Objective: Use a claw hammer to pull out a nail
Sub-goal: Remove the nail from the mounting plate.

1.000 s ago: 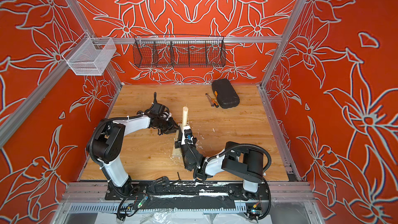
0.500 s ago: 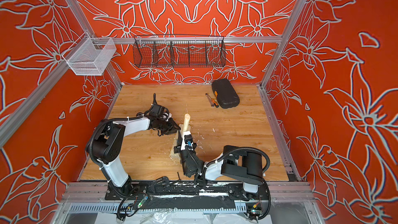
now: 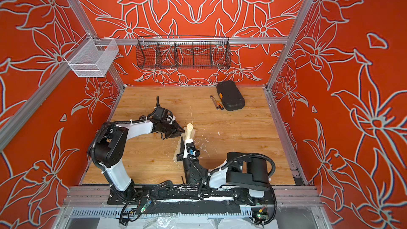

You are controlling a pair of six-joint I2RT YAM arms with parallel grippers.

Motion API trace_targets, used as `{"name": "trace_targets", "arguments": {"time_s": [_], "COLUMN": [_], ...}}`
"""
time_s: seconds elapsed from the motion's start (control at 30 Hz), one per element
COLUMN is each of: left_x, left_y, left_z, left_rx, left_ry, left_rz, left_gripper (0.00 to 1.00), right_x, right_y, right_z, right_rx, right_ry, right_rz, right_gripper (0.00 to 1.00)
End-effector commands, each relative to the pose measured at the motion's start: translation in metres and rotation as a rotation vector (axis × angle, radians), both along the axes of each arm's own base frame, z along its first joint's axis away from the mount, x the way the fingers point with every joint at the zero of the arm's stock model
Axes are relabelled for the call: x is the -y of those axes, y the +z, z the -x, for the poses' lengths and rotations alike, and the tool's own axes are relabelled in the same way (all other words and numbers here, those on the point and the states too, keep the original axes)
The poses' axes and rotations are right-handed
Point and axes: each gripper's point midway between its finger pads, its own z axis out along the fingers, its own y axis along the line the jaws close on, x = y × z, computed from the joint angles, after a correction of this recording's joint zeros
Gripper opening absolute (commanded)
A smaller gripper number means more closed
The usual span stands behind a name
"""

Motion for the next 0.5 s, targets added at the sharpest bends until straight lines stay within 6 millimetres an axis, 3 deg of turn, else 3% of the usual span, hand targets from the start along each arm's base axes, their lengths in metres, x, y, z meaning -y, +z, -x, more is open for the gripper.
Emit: {"name": "trace_targets", "arguments": {"time_s": [0.0,0.47], "left_x": [-0.019,-0.018], "left_y": [-0.061,-0.064], "left_z": [0.041,0.043], "left_rx": [-0.226,-0.233], "left_ry": [0.049,0.063], "left_rz": [-0.129,-0.111], "left_gripper": [0.3,0.29], "right_x": [-0.009,-0.005], "right_y": [-0.093,-0.105], "right_z": [0.03,0.044], "right_rx": [-0.055,-0.071], "right_ry": [0.088,0.051], "right_rz": [0.414,0.469], "right_gripper": [0.0,0.0]}}
